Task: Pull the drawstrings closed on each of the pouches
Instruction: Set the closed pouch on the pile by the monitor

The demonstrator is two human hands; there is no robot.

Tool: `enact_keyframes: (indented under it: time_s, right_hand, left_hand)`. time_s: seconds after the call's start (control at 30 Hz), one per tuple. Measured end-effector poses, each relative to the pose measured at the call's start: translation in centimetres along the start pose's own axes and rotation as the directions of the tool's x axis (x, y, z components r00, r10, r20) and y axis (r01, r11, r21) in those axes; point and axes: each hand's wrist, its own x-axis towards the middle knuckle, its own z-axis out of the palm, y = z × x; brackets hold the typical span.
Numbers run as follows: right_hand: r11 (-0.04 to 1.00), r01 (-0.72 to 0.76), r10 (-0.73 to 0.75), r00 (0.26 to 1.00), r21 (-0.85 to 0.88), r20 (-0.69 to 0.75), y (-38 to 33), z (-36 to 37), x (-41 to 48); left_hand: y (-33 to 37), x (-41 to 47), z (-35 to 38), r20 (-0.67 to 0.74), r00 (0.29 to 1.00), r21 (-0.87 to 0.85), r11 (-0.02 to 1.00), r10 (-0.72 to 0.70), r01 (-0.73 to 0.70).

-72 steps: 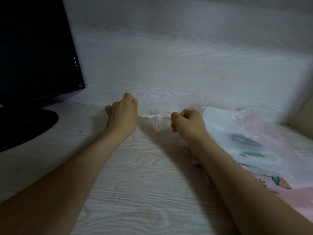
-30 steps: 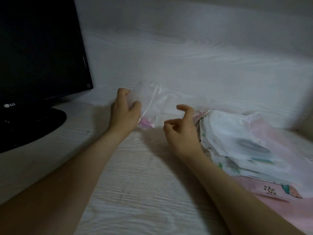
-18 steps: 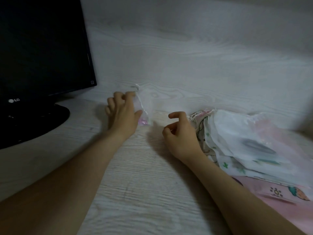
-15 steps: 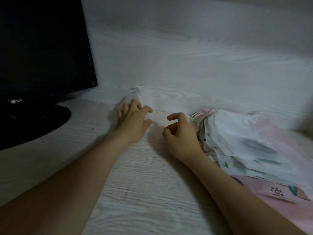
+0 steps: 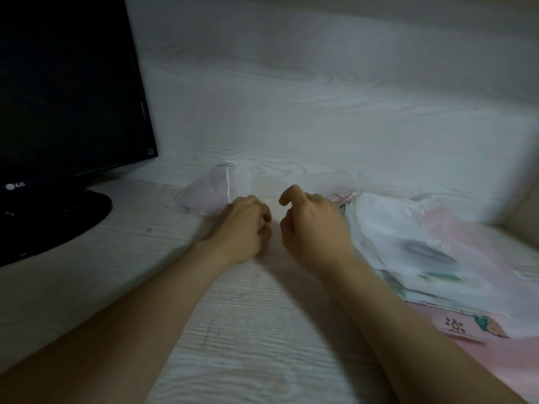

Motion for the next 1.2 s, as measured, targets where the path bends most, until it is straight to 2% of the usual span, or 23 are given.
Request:
enact_keyframes:
  time_s: [0.07, 0.13, 0.2, 0.3, 0.4, 0.53, 0.63, 0.73, 0.83, 1.0, 1.13, 1.2]
  right_hand:
    - [0.986, -0.041, 0.036, 0.999, -0.163, -0.034, 1.2, -1.2, 0.3]
    - [0.934, -0.165, 0.173, 0.985, -0.317, -0.004, 2.4, -2.2, 0.4]
    - [0.849, -0.287, 0.351, 0.934, -0.443, 0.067, 3.3, -2.6, 0.1]
    - [0.781, -0.428, 0.540, 0.829, -0.455, 0.148, 4.8, -2.5, -0.3]
    - [0.778, -0.473, 0.585, 0.786, -0.414, 0.202, 5.4, -2.6, -0.7]
    - [0.776, -0.426, 0.563, 0.800, -0.466, 0.207, 5.0, -3.4, -0.5]
    - [0.777, -0.424, 0.530, 0.839, -0.465, 0.121, 4.5, -4.2, -0.1]
    - [0.798, -0.394, 0.450, 0.893, -0.456, 0.016, 3.7, -4.7, 0.3]
    - [0.864, -0.294, 0.292, 0.954, -0.409, -0.069, 2.9, -4.5, 0.4]
    - [0.980, -0.043, 0.015, 0.990, -0.196, -0.142, 2.5, -3.1, 0.4]
    - [0.988, 0.153, -0.148, 0.974, 0.019, -0.171, 2.0, -2.5, 0.5]
    - [0.975, 0.201, -0.182, 0.967, 0.095, -0.179, 1.7, -2.4, 0.3]
  left_hand:
    - [1.2, -0.1, 1.0, 0.092, 0.995, -0.131, 0.991, 0.035, -0.022]
    - [1.9, -0.2, 1.8, 0.172, 0.981, -0.183, 0.982, 0.088, -0.056]
    - [2.1, -0.3, 1.9, 0.181, 0.977, -0.211, 0.975, 0.109, -0.069]
    - [2.1, -0.5, 1.7, 0.184, 0.978, -0.252, 0.966, 0.103, -0.054]
    - [2.1, -0.6, 1.6, 0.204, 0.973, -0.257, 0.965, 0.107, -0.052]
    - [2.0, -0.6, 1.7, 0.199, 0.974, -0.256, 0.965, 0.109, -0.056]
    - [2.1, -0.6, 1.8, 0.172, 0.977, -0.271, 0.960, 0.127, -0.077]
    - [1.8, -0.4, 2.1, 0.063, 0.991, -0.283, 0.954, 0.116, -0.094]
    - [1.3, -0.1, 2.2, -0.060, 0.996, -0.279, 0.957, 0.067, -0.081]
    - [1.2, 0.5, 1.7, -0.073, 0.989, -0.437, 0.896, -0.127, 0.083]
    - [0.1, 0.8, 1.7, -0.156, 0.979, -0.482, 0.875, -0.133, 0.042]
    - [0.0, 0.8, 1.1, -0.189, 0.970, -0.555, 0.832, -0.154, 0.024]
